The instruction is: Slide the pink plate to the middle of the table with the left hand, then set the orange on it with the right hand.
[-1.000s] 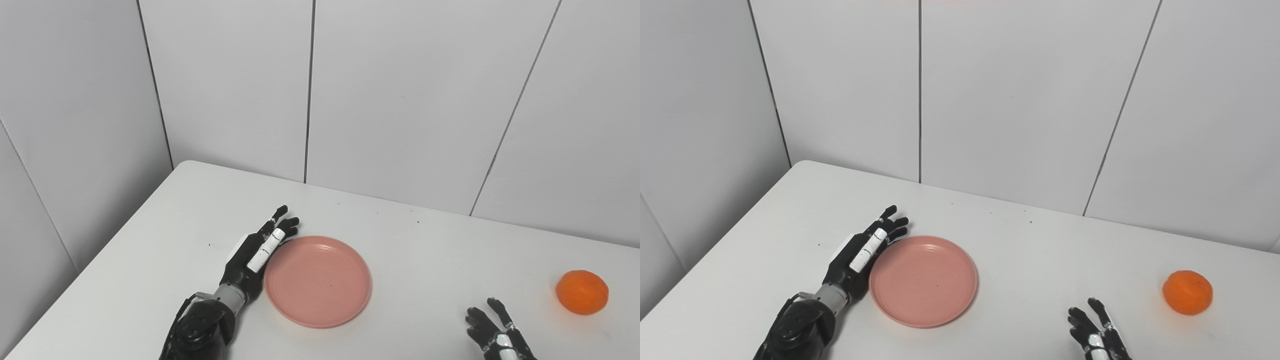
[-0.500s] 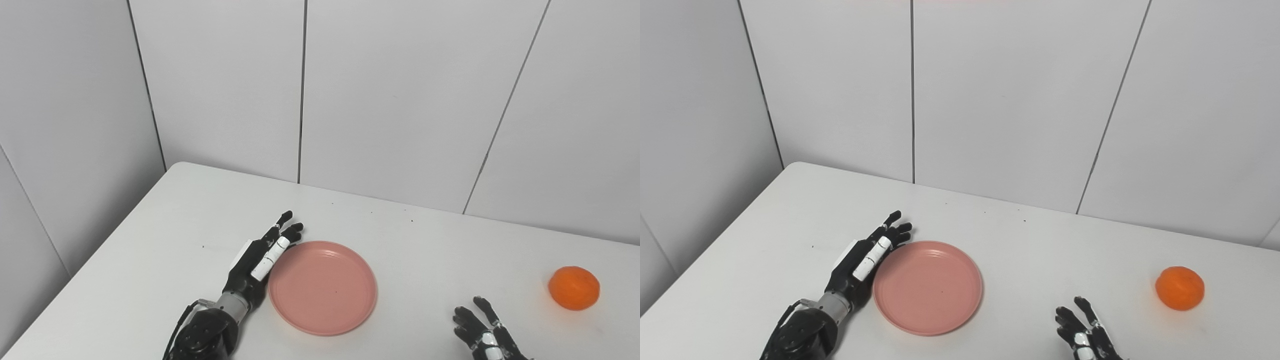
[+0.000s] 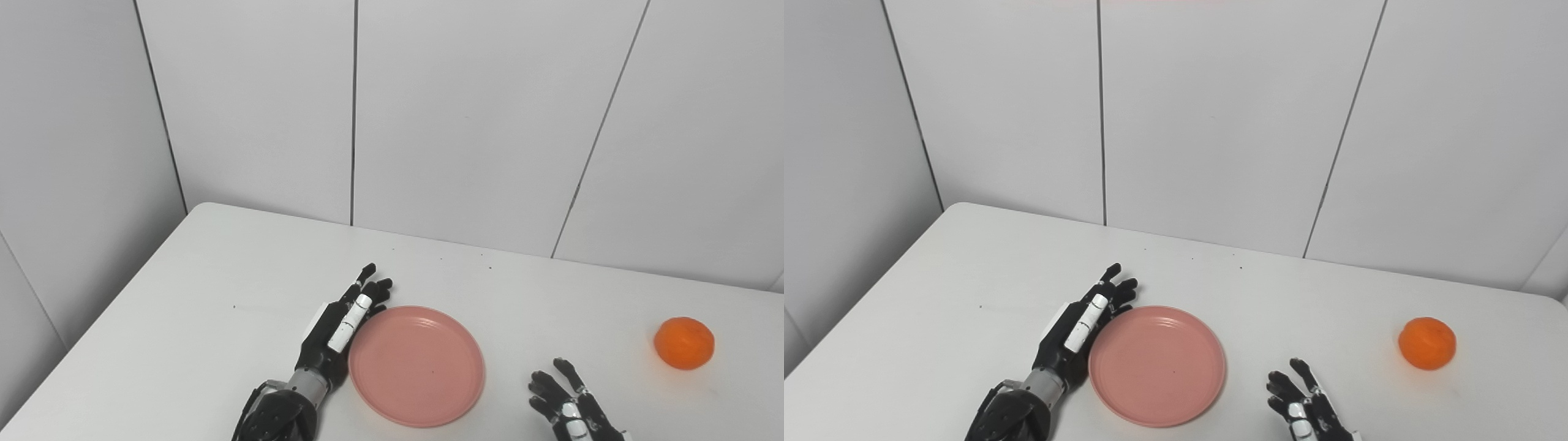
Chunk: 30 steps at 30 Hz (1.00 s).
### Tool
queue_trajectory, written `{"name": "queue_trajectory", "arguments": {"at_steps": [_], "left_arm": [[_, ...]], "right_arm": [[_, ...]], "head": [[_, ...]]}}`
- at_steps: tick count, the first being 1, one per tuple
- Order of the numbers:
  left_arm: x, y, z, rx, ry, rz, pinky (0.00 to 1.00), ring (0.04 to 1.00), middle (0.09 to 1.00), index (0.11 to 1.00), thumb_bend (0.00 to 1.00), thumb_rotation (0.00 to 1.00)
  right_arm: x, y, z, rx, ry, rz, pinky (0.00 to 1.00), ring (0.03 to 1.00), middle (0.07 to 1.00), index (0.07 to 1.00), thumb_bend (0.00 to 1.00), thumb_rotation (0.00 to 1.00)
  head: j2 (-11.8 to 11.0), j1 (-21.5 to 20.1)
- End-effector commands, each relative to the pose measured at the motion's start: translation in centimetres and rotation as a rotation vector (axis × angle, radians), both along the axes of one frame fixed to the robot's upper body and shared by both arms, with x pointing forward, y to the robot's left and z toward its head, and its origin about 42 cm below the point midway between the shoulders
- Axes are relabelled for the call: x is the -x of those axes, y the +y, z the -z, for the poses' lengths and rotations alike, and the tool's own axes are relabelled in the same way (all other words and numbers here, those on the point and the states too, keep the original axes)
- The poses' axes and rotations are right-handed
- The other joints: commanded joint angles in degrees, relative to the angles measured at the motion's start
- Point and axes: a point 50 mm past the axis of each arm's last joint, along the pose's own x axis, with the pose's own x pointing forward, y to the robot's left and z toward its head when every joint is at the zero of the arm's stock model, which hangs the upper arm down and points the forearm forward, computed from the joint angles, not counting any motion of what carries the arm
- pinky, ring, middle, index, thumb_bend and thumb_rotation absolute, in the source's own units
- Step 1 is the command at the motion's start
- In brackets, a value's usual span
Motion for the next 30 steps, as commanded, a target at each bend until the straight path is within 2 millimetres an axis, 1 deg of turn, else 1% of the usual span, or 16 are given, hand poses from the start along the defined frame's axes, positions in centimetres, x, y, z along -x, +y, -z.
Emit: {"name": "queue_trajectory", "arguments": {"at_steps": [1, 2, 3, 4, 5, 6, 7, 8, 13, 15, 19, 21, 24, 27, 30], "left_arm": [[-0.1, -0.5, 0.5, -0.013, 0.017, 0.004, 0.9, 0.919, 0.897, 0.964, 0.74, 0.76], [-0.1, -0.6, 0.6, -0.02, 0.01, 0.007, 0.9, 0.917, 0.898, 0.963, 0.73, 0.77], [-0.2, -0.8, 0.6, -0.024, 0.005, 0.01, 0.89, 0.917, 0.898, 0.961, 0.73, 0.77], [-0.3, -0.9, 0.5, -0.025, 0.001, 0.013, 0.89, 0.915, 0.897, 0.956, 0.74, 0.76], [-0.3, -1.0, 0.5, -0.026, -0.002, 0.014, 0.9, 0.915, 0.897, 0.955, 0.75, 0.75], [-0.4, -1.1, 0.4, -0.031, -0.01, 0.018, 0.9, 0.915, 0.898, 0.955, 0.76, 0.75], [-0.5, -1.2, 0.3, -0.036, -0.017, 0.021, 0.9, 0.914, 0.9, 0.953, 0.77, 0.75], [-0.6, -1.3, 0.2, -0.047, -0.023, 0.023, 0.9, 0.914, 0.901, 0.953, 0.77, 0.75], [-0.9, -1.6, 0.1, -0.073, -0.033, 0.022, 0.94, 0.909, 0.903, 0.936, 0.79, 0.7], [-1.0, -1.7, 0.1, -0.093, -0.037, 0.018, 0.93, 0.905, 0.896, 0.931, 0.8, 0.7], [-1.2, -1.9, 0.0, -0.142, -0.046, 0.007, 0.91, 0.894, 0.884, 0.926, 0.78, 0.71], [-1.3, -2.0, -0.1, -0.184, -0.055, -0.003, 0.87, 0.869, 0.862, 0.913, 0.76, 0.71], [-1.5, -2.0, -0.3, -0.25, -0.077, -0.011, 0.81, 0.851, 0.847, 0.901, 0.77, 0.73], [-1.6, -2.0, -0.4, -0.29, -0.096, -0.014, 0.78, 0.84, 0.843, 0.898, 0.78, 0.74], [-1.8, -2.0, -0.5, -0.306, -0.103, -0.011, 0.78, 0.833, 0.846, 0.897, 0.78, 0.73]], "right_arm": [[2.4, 0.9, 3.2, -0.025, 0.152, -0.005, 0.84, 0.824, 0.797, 0.886, 0.72, 0.65], [2.4, 1.0, 3.1, -0.028, 0.152, -0.005, 0.84, 0.824, 0.798, 0.883, 0.72, 0.65], [2.4, 1.2, 3.0, -0.028, 0.152, -0.005, 0.84, 0.824, 0.798, 0.882, 0.73, 0.65], [2.4, 1.3, 2.9, -0.025, 0.153, -0.005, 0.83, 0.822, 0.8, 0.88, 0.73, 0.65], [2.4, 1.4, 2.8, -0.023, 0.153, -0.004, 0.83, 0.82, 0.801, 0.88, 0.73, 0.65], [2.3, 1.6, 2.6, -0.019, 0.153, -0.004, 0.83, 0.819, 0.801, 0.881, 0.73, 0.65], [2.3, 1.8, 2.5, -0.017, 0.153, -0.004, 0.83, 0.82, 0.804, 0.882, 0.74, 0.66], [2.3, 2.0, 2.3, -0.017, 0.153, -0.005, 0.83, 0.82, 0.804, 0.883, 0.74, 0.66], [2.1, 2.8, 1.7, -0.013, 0.151, -0.007, 0.84, 0.819, 0.796, 0.883, 0.74, 0.67], [2.0, 3.0, 1.5, -0.011, 0.152, -0.006, 0.84, 0.817, 0.797, 0.887, 0.74, 0.67], [1.9, 3.4, 1.2, -0.012, 0.148, -0.006, 0.84, 0.812, 0.793, 0.889, 0.74, 0.67], [1.9, 3.6, 1.1, -0.015, 0.147, -0.006, 0.83, 0.808, 0.787, 0.888, 0.75, 0.67], [1.9, 3.8, 1.0, -0.019, 0.146, -0.007, 0.84, 0.803, 0.782, 0.887, 0.75, 0.67], [1.9, 4.0, 0.9, -0.01, 0.142, -0.008, 0.83, 0.802, 0.783, 0.887, 0.75, 0.68], [1.8, 4.0, 0.9, -0.011, 0.138, -0.008, 0.83, 0.798, 0.781, 0.886, 0.75, 0.68]], "head": [[0.65, -0.92], [1.32, -1.68], [1.44, -1.81], [2.25, -2.62], [2.25, -2.62], [3.03, -3.55], [3.03, -3.55], [3.81, -4.71], [4.87, -6.82], [5.34, -7.54], [5.91, -8.51], [6.06, -8.8], [6.21, -9.18], [6.39, -9.6], [6.49, -9.96]]}}
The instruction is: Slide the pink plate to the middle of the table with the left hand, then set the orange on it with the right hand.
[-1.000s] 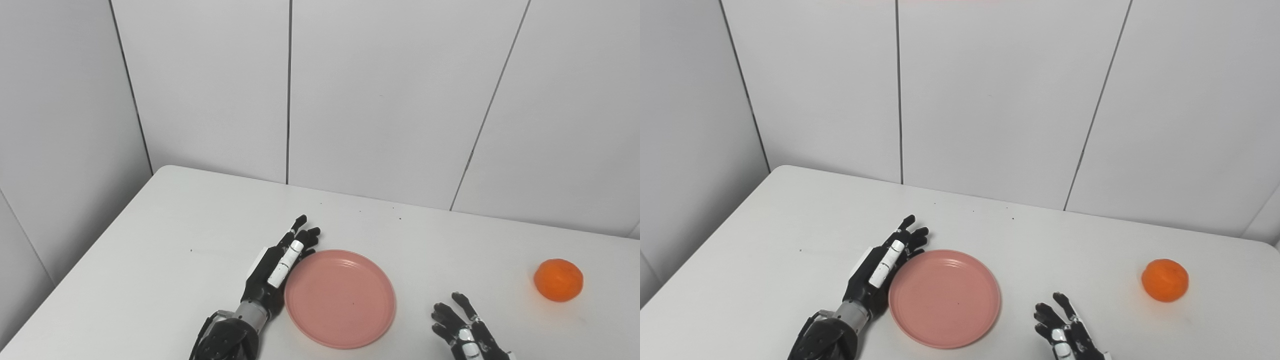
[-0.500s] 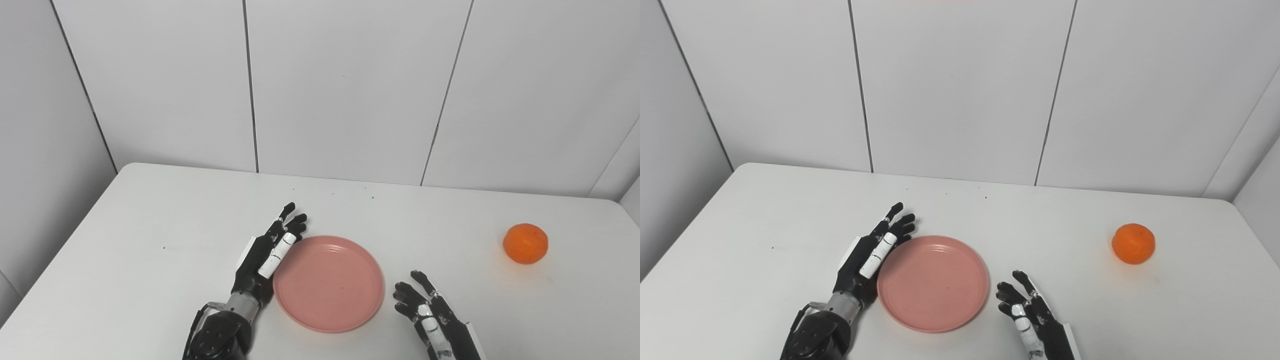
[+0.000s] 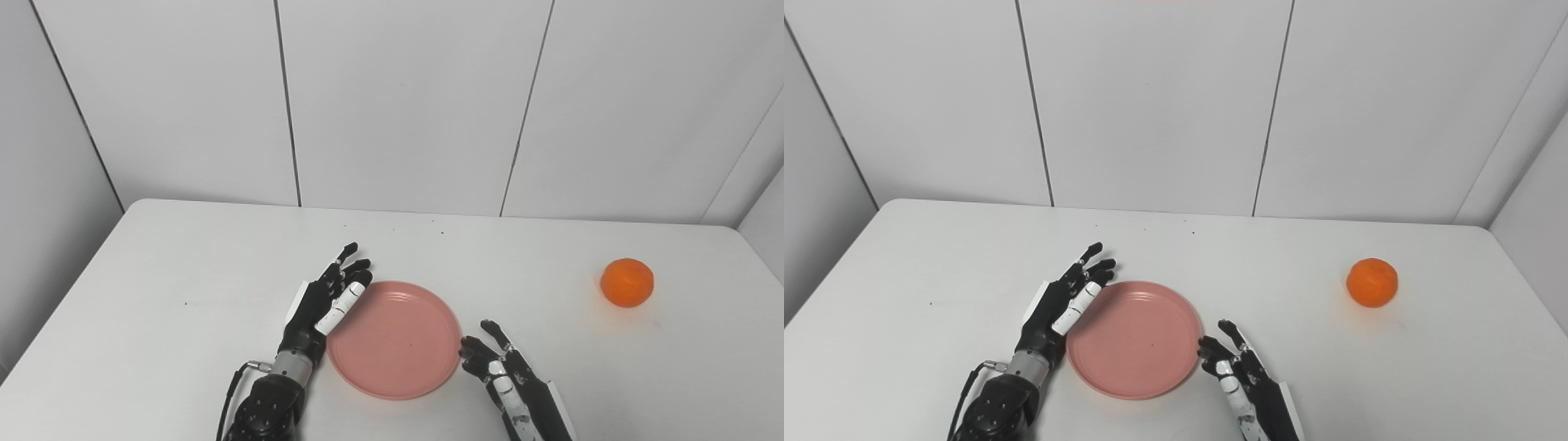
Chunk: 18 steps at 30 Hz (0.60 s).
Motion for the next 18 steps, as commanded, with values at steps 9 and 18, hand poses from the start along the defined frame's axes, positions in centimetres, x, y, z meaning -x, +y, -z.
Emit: {"name": "queue_trajectory", "arguments": {"at_steps": [9, 18], "left_arm": [[-1.1, -0.1, -0.9, -0.015, -0.004, 0.004, 0.78, 0.842, 0.843, 0.901, 0.79, 0.74], [-1.7, 0.5, -0.7, 0.035, 0.001, 0.023, 0.85, 0.866, 0.854, 0.906, 0.72, 0.7]], "right_arm": [[0.6, 0.4, 0.8, -0.001, 0.07, 0.07, 0.82, 0.807, 0.793, 0.87, 0.73, 0.65], [-0.4, -1.1, -3.4, -0.071, -0.055, 0.291, 0.79, 0.816, 0.79, 0.786, 0.74, 0.63]], "head": [[0.25, -2.06], [0.13, -6.23]]}}
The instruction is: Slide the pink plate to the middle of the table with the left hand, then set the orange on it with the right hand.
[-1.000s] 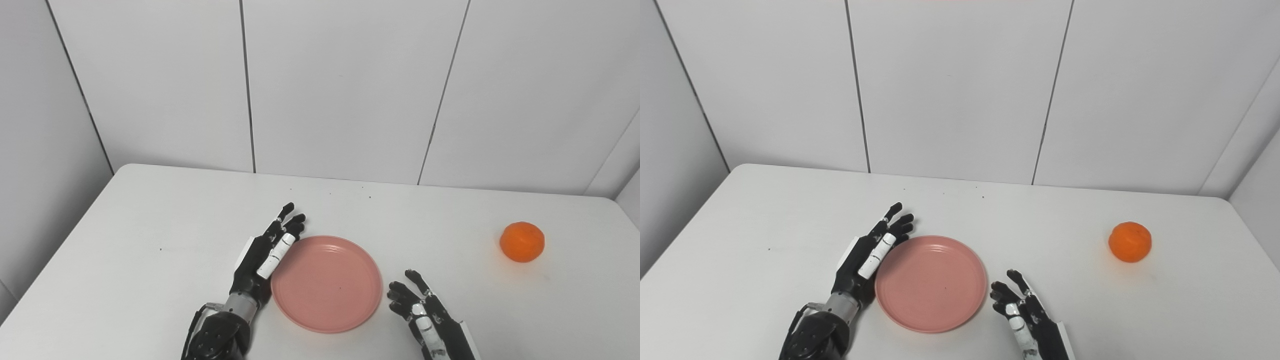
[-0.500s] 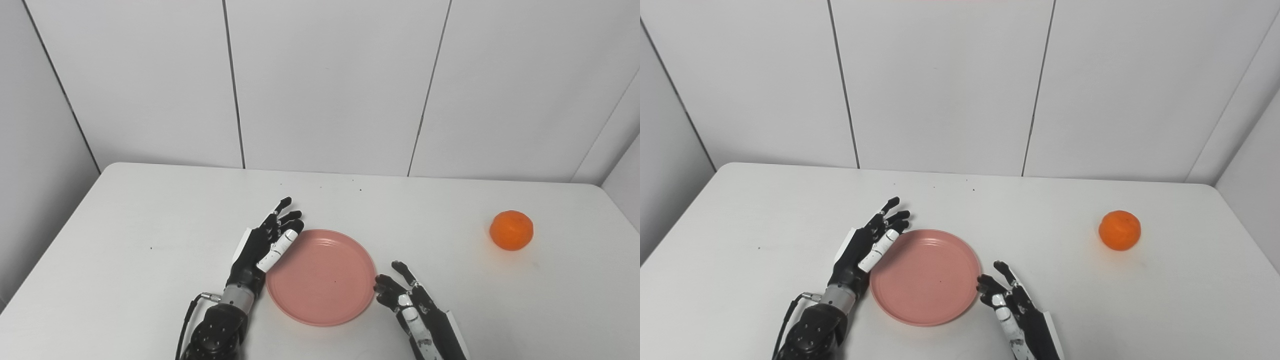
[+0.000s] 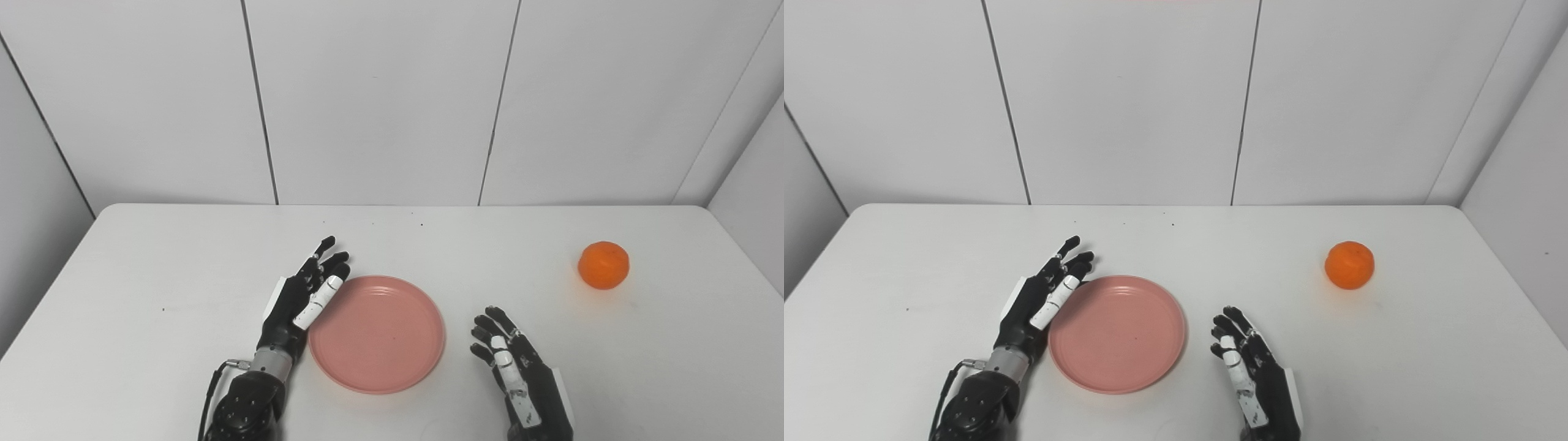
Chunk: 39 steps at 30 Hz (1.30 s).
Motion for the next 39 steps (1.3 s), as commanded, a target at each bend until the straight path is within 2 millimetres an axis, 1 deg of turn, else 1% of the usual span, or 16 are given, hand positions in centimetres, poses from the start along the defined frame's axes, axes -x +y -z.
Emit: {"name": "queue_trajectory", "arguments": {"at_steps": [1, 5, 6, 13, 16, 20, 21, 24, 25, 27, 28, 31, 34, 35, 37, 39], "left_arm": [[-1.0, 0.0, -0.5, 0.0, -0.006, 0.011, 0.86, 0.866, 0.854, 0.906, 0.72, 0.7], [-1.1, -0.4, -0.2, 0.021, 0.003, 0.016, 0.87, 0.865, 0.853, 0.913, 0.7, 0.7], [-1.1, -0.5, -0.1, 0.024, 0.002, 0.017, 0.87, 0.866, 0.853, 0.915, 0.68, 0.71], [-0.9, -0.8, 0.3, 0.024, 0.001, 0.017, 0.84, 0.862, 0.856, 0.921, 0.7, 0.7], [-0.8, -0.7, 0.2, 0.018, 0.002, 0.016, 0.84, 0.863, 0.855, 0.922, 0.7, 0.71], [-0.7, -0.2, 0.4, 0.01, 0.005, 0.021, 0.85, 0.869, 0.862, 0.924, 0.68, 0.71], [-0.7, 0.0, 0.6, 0.008, 0.004, 0.025, 0.85, 0.871, 0.864, 0.924, 0.68, 0.71], [-0.7, 0.3, 0.9, 0.002, 0.001, 0.031, 0.85, 0.874, 0.864, 0.926, 0.7, 0.71], [-0.7, 0.4, 0.9, 0.004, 0.001, 0.034, 0.85, 0.875, 0.865, 0.926, 0.7, 0.71], [-0.8, 0.4, 0.9, 0.002, -0.003, 0.041, 0.86, 0.881, 0.867, 0.933, 0.68, 0.71], [-0.8, 0.5, 0.9, -0.004, -0.005, 0.044, 0.86, 0.88, 0.867, 0.933, 0.68, 0.71], [-1.0, 0.4, 0.5, -0.026, -0.009, 0.044, 0.84, 0.874, 0.863, 0.933, 0.69, 0.72], [-1.2, 0.3, 0.3, -0.029, -0.012, 0.045, 0.83, 0.868, 0.855, 0.923, 0.7, 0.72], [-1.3, 0.2, 0.2, -0.028, -0.012, 0.046, 0.84, 0.872, 0.859, 0.928, 0.7, 0.72], [-1.4, 0.3, 0.3, -0.03, -0.015, 0.047, 0.83, 0.869, 0.858, 0.929, 0.69, 0.72], [-1.5, 0.4, 0.5, -0.034, -0.015, 0.047, 0.82, 0.866, 0.855, 0.928, 0.7, 0.72]], "right_arm": [[-0.5, 0.0, -2.3, -0.017, -0.072, 0.019, 0.79, 0.813, 0.787, 0.784, 0.74, 0.63], [-1.3, -1.0, -4.5, -0.008, -0.124, 0.029, 0.78, 0.801, 0.781, 0.777, 0.75, 0.65], [-1.5, -1.2, -4.8, -0.003, -0.133, 0.033, 0.78, 0.794, 0.776, 0.771, 0.76, 0.65], [-3.2, -3.2, -7.1, 0.093, -0.21, 0.079, 0.76, 0.79, 0.765, 0.772, 0.78, 0.64], [-3.7, -3.9, -7.7, 0.148, -0.24, 0.106, 0.75, 0.784, 0.756, 0.772, 0.78, 0.64], [-4.7, -5.0, -8.5, 0.25, -0.29, 0.131, 0.76, 0.82, 0.785, 0.784, 0.75, 0.64], [-5.0, -5.2, -8.7, 0.273, -0.302, 0.133, 0.76, 0.825, 0.79, 0.786, 0.75, 0.64], [-5.4, -5.3, -8.9, 0.306, -0.326, 0.138, 0.76, 0.827, 0.795, 0.795, 0.74, 0.64], [-5.7, -5.5, -9.1, 0.35, -0.337, 0.151, 0.76, 0.827, 0.796, 0.796, 0.74, 0.64], [-6.2, -5.9, -9.7, 0.43, -0.353, 0.172, 0.75, 0.809, 0.794, 0.801, 0.76, 0.68], [-6.4, -6.1, -9.9, 0.468, -0.361, 0.18, 0.75, 0.808, 0.794, 0.801, 0.76, 0.68], [-7.2, -7.0, -10.5, 0.592, -0.404, 0.232, 0.72, 0.777, 0.778, 0.788, 0.74, 0.72], [-7.9, -7.9, -11.1, 0.685, -0.421, 0.279, 0.72, 0.771, 0.767, 0.767, 0.76, 0.73], [-8.1, -8.2, -11.2, 0.723, -0.423, 0.289, 0.76, 0.785, 0.772, 0.769, 0.76, 0.77], [-8.7, -9.2, -11.8, 0.818, -0.42, 0.305, 0.77, 0.79, 0.78, 0.774, 0.77, 0.8], [-9.4, -9.9, -12.3, 0.868, -0.419, 0.311, 0.77, 0.791, 0.784, 0.776, 0.77, 0.81]], "head": [[-0.35, -1.22], [-0.75, -2.26], [-1.45, -3.4], [-2.28, -3.59], [-2.34, -3.48], [-3.01, -3.37], [-3.55, -4.08], [-3.96, -4.97], [-4.24, -5.78], [-4.49, -6.28], [-4.68, -6.47], [-4.76, -6.48], [-4.63, -6.43], [-4.61, -6.37], [-4.74, -6.05], [-4.9, -5.96]]}}
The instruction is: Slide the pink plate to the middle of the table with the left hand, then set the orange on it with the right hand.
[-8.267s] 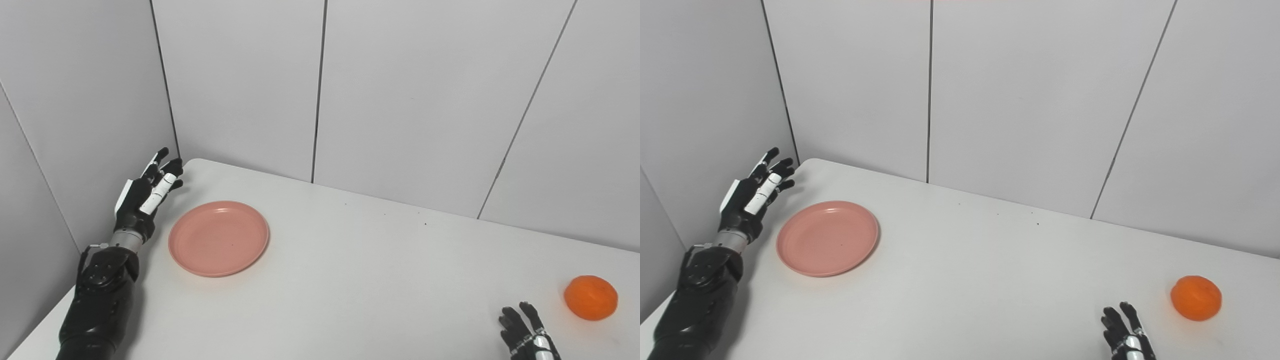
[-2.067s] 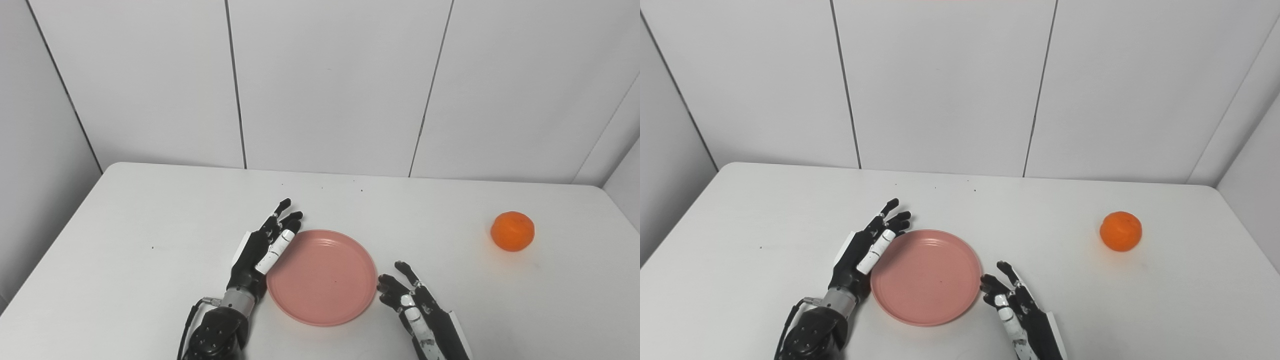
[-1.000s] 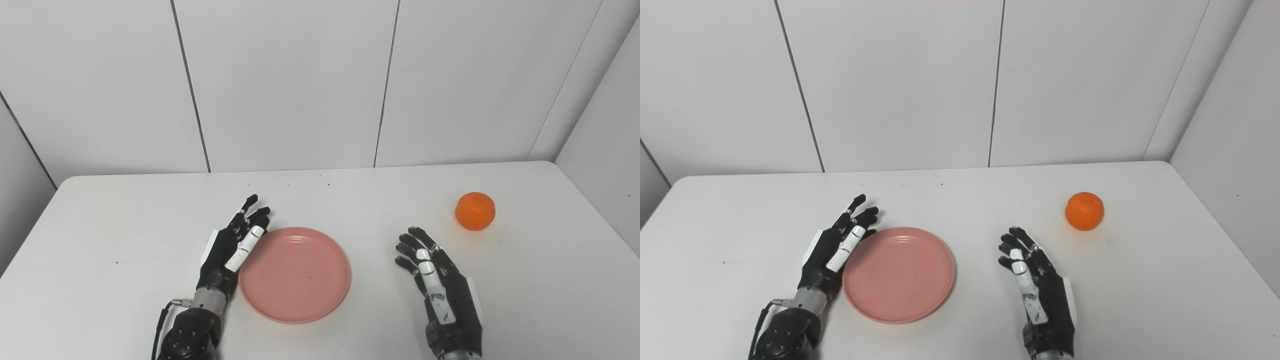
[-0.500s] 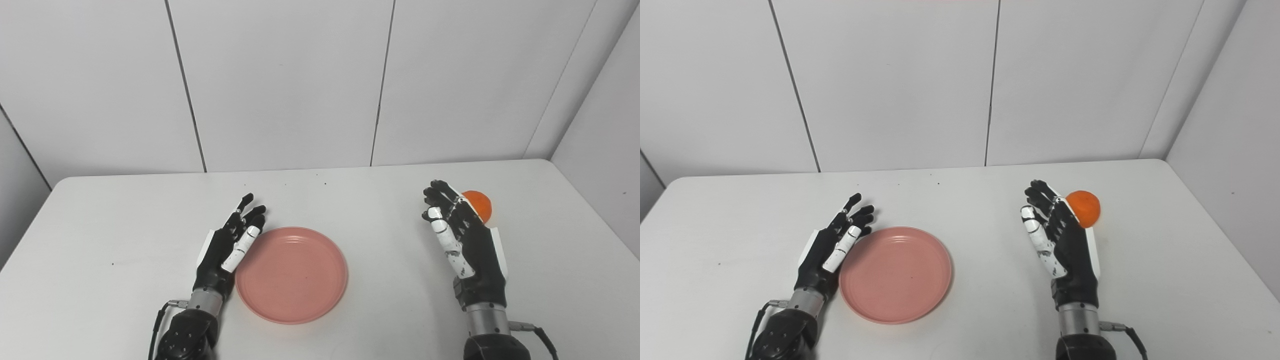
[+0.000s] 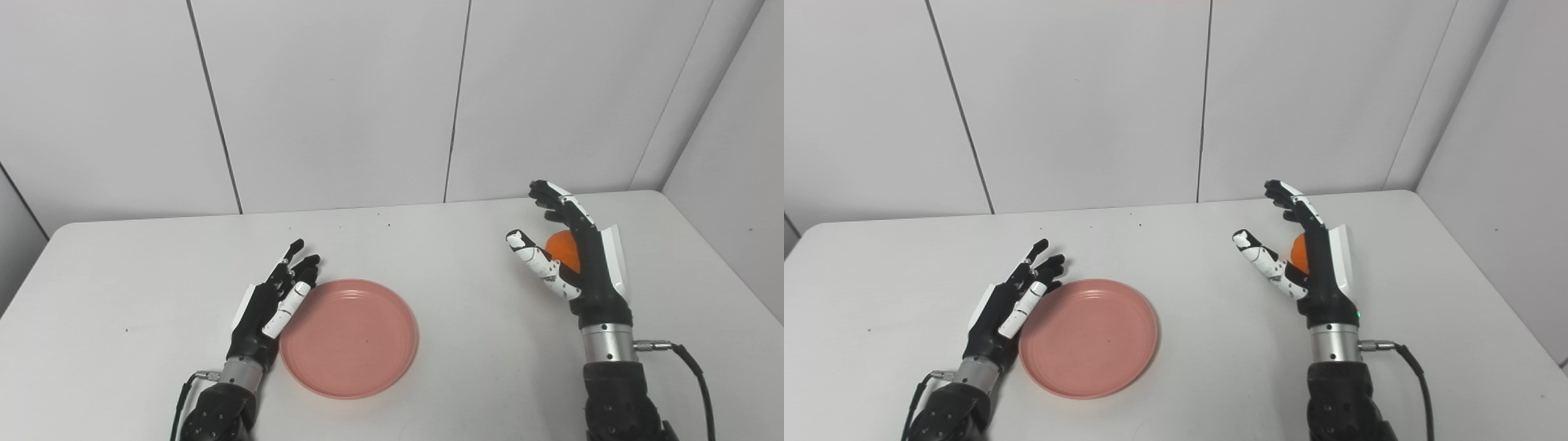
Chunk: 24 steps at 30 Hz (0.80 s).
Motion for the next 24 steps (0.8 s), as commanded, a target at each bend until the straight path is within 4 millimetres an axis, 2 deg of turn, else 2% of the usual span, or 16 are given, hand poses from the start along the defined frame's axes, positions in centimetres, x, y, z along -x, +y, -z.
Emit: {"name": "queue_trajectory", "arguments": {"at_steps": [1, 5, 7, 10, 15, 24], "left_arm": [[-0.8, 0.1, 0.2, -0.029, 0.018, 0.001, 0.82, 0.867, 0.854, 0.928, 0.7, 0.72], [-0.9, 0.5, 0.2, -0.028, 0.016, 0.001, 0.83, 0.87, 0.859, 0.93, 0.69, 0.72], [-0.9, 0.5, 0.1, -0.029, 0.015, 0.0, 0.83, 0.872, 0.865, 0.934, 0.68, 0.72], [-0.8, 0.5, 0.1, -0.021, 0.02, 0.001, 0.83, 0.872, 0.861, 0.937, 0.69, 0.72], [-0.7, 0.4, 0.3, 0.0, 0.033, 0.008, 0.87, 0.885, 0.858, 0.941, 0.7, 0.7], [-0.5, 0.8, 0.6, -0.001, 0.03, 0.013, 0.87, 0.889, 0.863, 0.944, 0.7, 0.7]], "right_arm": [[-1.2, -0.7, -2.2, 0.067, -0.074, 0.016, 0.77, 0.792, 0.785, 0.777, 0.77, 0.81], [-2.6, -1.6, -3.0, 0.131, -0.058, 0.063, 0.76, 0.793, 0.791, 0.776, 0.8, 0.84], [-3.4, -2.3, -3.4, 0.226, -0.063, 0.111, 0.71, 0.777, 0.798, 0.774, 0.81, 0.84], [-4.4, -3.4, -3.9, 0.37, -0.052, 0.179, 0.7, 0.775, 0.796, 0.771, 0.82, 0.83], [-5.9, -5.0, -4.3, 0.49, 0.005, 0.22, 0.78, 0.806, 0.801, 0.772, 0.85, 0.82], [-9.2, -7.1, -4.5, 0.647, 0.093, 0.267, 0.77, 0.772, 0.768, 0.734, 0.84, 0.76]], "head": [[0.02, 0.02], [-0.29, -0.37], [-0.43, -0.55], [-0.61, -0.74], [-0.57, -0.43], [-0.59, -0.24]]}}
